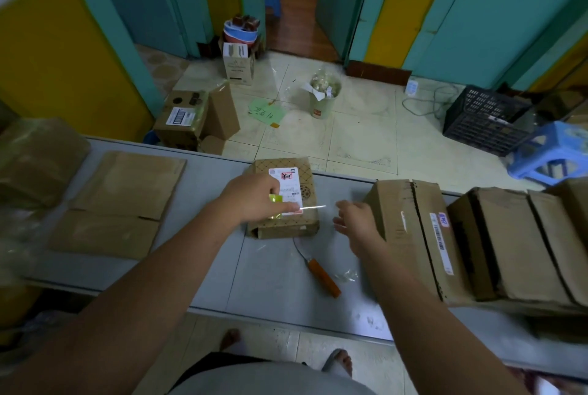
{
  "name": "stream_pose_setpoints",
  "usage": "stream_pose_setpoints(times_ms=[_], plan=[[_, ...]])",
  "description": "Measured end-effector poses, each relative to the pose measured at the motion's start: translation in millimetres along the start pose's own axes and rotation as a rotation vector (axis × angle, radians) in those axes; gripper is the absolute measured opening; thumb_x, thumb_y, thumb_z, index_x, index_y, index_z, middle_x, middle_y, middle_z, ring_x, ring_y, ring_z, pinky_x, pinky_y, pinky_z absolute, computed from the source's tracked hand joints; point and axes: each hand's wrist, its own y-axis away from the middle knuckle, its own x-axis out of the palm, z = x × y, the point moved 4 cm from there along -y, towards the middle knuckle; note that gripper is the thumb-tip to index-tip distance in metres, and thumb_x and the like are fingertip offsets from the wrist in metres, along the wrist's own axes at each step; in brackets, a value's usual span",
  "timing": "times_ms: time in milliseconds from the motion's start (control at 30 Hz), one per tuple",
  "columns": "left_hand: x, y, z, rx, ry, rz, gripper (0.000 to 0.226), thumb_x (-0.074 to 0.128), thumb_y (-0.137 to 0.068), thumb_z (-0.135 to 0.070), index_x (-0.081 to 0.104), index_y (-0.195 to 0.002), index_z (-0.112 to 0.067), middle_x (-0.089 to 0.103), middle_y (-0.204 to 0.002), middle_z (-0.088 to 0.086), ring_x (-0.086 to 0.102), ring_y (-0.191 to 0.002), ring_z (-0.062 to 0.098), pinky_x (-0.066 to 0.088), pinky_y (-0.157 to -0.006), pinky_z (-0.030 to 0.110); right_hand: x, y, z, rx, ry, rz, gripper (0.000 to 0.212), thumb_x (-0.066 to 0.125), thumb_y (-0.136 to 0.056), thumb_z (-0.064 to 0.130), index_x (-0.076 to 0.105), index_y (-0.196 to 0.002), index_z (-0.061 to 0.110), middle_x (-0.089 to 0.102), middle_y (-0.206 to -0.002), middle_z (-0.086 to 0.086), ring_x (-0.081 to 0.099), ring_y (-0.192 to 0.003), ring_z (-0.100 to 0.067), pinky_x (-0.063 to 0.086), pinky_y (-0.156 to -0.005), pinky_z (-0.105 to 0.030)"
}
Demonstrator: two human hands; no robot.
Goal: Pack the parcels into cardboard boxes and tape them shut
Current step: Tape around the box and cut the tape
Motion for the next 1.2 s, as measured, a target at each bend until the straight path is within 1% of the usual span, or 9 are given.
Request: stream_pose_setpoints(times_ms=[167,267,467,567,633,800,900,1067,1200], plan=[[16,-14,22,-0.039,0.034,0.193,0.095,0.055,-0.058,-0.104,0.073,-0.108,-0.025,0.075,-0.113,-0.011,0.068,-0.086,0.011,0.057,-0.077,0.033,23,-7,-11,0.133,-0.063,0.012,0.019,0.059,-0.102,0.022,0.058,-0.119,0.015,0.061,-0.112,-0.009,0.063,-0.107,-0.029,0.053,-0.101,-0.053],[10,-10,15,0.003,0.147,0.265,0.049,0.073,-0.088,-0.065,0.073,-0.119,-0.026,0.073,-0.124,-0.009,0.063,-0.081,-0.001,0.052,-0.069,0.029,32,-6,-12,0.164,-0.051,0.028,0.01,0.057,-0.103,0.021,0.062,-0.11,0.015,0.061,-0.109,-0.009,0.062,-0.108,-0.031,0.053,-0.101,-0.054],[10,-10,32,0.016,0.188,0.321,0.023,0.073,-0.092,-0.057,0.068,-0.086,-0.036,0.067,-0.142,-0.003,0.063,-0.092,0.003,0.044,-0.066,0.02,38,2,-13,0.181,-0.205,0.078,0.018,0.061,-0.103,0.02,0.061,-0.117,0.01,0.064,-0.117,-0.012,0.066,-0.109,-0.033,0.057,-0.098,-0.054],[10,-6,58,-0.041,0.218,0.293,0.056,0.072,-0.079,-0.077,0.067,-0.078,-0.022,0.073,-0.105,-0.003,0.064,-0.084,0.008,0.049,-0.067,0.03,45,9,-6,0.151,-0.257,0.141,0.02,0.058,-0.104,0.018,0.061,-0.117,0.003,0.06,-0.097,-0.01,0.068,-0.11,-0.034,0.055,-0.1,-0.057],[5,1,72,-0.075,0.226,0.305,0.069,0.067,-0.071,-0.088,0.051,-0.068,-0.021,0.051,-0.073,-0.002,0.049,-0.065,0.013,0.035,-0.063,0.033,57,17,5,0.142,-0.307,0.186,0.011,0.055,-0.105,0.014,0.06,-0.105,0.005,0.054,-0.083,-0.009,0.066,-0.103,-0.035,0.055,-0.1,-0.056],[-13,22,113,-0.059,0.344,0.238,0.078,0.063,-0.055,-0.102,0.045,-0.06,-0.025,0.044,-0.063,-0.002,0.061,-0.067,0.018,0.042,-0.066,0.037,99,41,37,0.093,-0.344,0.281,0.008,0.054,-0.105,0.01,0.056,-0.099,0.005,0.052,-0.079,-0.008,0.065,-0.095,-0.037,0.06,-0.092,-0.056],[-18,32,141,-0.063,0.435,0.213,0.069,0.073,-0.064,-0.092,0.057,-0.062,-0.026,0.075,-0.096,0.007,0.07,-0.117,0.024,0.056,-0.097,0.055,117,50,45,0.097,-0.328,0.357,0.01,0.053,-0.106,0.011,0.056,-0.096,0.007,0.053,-0.079,-0.008,0.069,-0.11,-0.046,0.058,-0.092,-0.062],[-34,49,145,-0.042,0.542,0.29,0.061,0.081,-0.081,-0.058,0.059,-0.076,-0.001,0.071,-0.131,0.004,0.051,-0.106,-0.031,0.049,-0.111,0.032,132,58,40,0.1,-0.322,0.386,0.01,0.053,-0.105,0.008,0.057,-0.096,0.005,0.053,-0.077,-0.009,0.067,-0.115,-0.05,0.057,-0.094,-0.064],[-32,52,152,0.008,0.547,0.367,0.057,0.084,-0.073,-0.068,0.058,-0.07,-0.017,0.068,-0.131,-0.002,0.058,-0.131,0.002,0.048,-0.114,0.047,132,63,29,0.044,-0.333,0.364,0.011,0.055,-0.103,0.002,0.06,-0.093,0.001,0.06,-0.076,-0.012,0.072,-0.108,-0.044,0.056,-0.099,-0.06]])
